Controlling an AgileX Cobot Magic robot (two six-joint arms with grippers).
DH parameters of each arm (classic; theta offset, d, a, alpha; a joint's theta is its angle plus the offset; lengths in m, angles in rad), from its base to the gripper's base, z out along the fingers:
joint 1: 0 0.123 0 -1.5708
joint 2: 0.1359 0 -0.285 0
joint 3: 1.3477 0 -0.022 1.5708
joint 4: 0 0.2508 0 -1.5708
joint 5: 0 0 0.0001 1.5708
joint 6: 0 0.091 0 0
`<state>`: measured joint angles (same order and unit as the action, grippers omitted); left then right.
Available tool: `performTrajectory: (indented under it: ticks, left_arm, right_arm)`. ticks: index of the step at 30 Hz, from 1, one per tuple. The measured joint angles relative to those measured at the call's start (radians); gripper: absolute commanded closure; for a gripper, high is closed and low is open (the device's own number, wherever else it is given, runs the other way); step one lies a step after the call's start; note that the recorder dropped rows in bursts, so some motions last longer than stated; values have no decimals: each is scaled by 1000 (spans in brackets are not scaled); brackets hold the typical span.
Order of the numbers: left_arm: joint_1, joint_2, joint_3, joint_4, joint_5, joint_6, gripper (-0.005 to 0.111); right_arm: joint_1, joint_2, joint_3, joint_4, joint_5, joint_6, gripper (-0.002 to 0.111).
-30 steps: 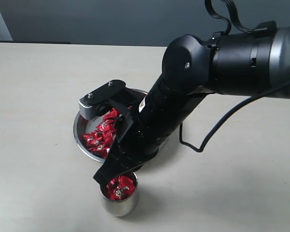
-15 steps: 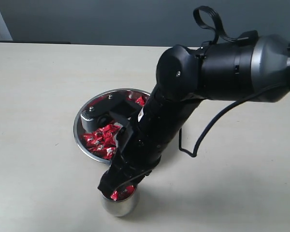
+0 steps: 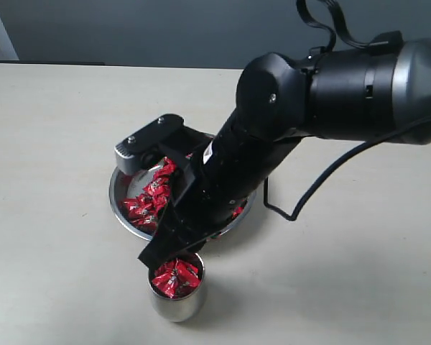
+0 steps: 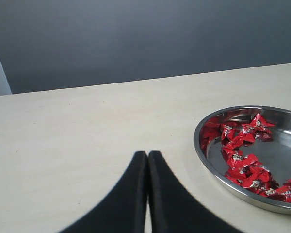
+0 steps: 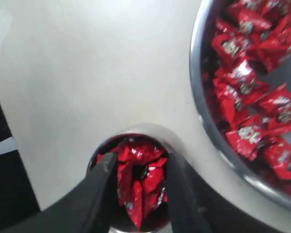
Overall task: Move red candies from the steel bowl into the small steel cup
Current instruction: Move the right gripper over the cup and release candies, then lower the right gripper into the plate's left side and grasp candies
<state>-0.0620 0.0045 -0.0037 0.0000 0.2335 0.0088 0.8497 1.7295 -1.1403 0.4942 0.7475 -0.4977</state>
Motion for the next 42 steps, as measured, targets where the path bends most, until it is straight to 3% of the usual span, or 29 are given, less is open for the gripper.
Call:
performTrajectory:
  ticks: [10, 16, 27, 42]
  left_arm:
    - [0, 0, 0, 0, 0, 0, 106]
    - [0, 0, 0, 0, 0, 0, 106]
    - [0, 0, 0, 0, 0, 0, 106]
    - [0, 0, 0, 0, 0, 0, 106]
  right_arm:
    - [0, 58, -3, -19, -375, 4, 75]
    - [0, 196, -49, -16, -451, 4, 75]
    - [-76, 309, -108, -13, -449, 49, 75]
    - [-78, 364, -108, 55, -393, 52, 75]
